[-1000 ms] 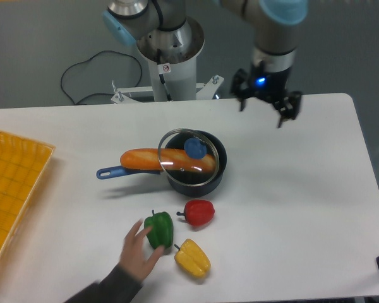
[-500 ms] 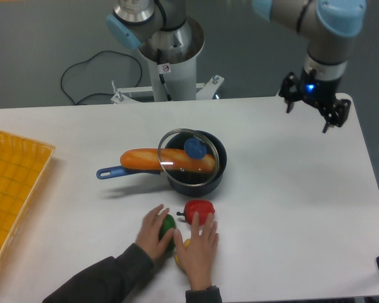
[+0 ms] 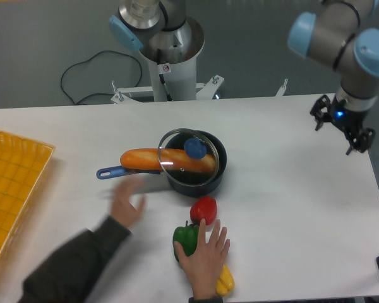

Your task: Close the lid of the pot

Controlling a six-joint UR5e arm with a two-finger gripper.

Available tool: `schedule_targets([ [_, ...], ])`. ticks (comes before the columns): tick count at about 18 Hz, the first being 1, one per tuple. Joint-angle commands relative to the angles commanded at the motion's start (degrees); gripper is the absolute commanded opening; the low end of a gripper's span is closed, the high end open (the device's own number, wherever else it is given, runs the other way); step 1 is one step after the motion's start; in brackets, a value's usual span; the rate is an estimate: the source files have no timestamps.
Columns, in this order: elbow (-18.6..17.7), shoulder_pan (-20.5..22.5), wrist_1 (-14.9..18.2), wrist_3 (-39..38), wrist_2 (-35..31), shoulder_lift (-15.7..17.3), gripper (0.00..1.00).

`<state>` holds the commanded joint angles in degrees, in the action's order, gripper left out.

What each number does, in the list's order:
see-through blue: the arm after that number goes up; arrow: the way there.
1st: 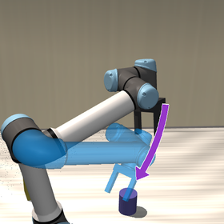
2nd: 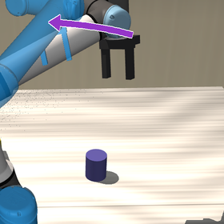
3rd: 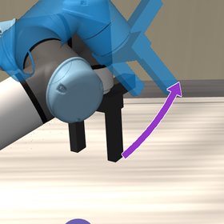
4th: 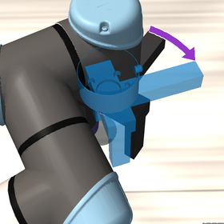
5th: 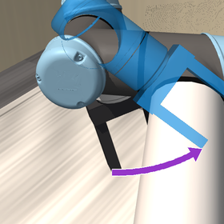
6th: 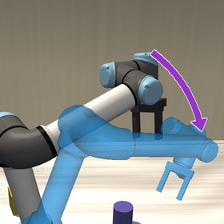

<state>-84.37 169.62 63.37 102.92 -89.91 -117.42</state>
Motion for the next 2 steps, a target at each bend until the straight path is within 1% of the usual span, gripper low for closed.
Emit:
schedule_targets([
  [2,-0.4,-0.1,0.0,-0.2,0.0,-0.2,1.00],
])
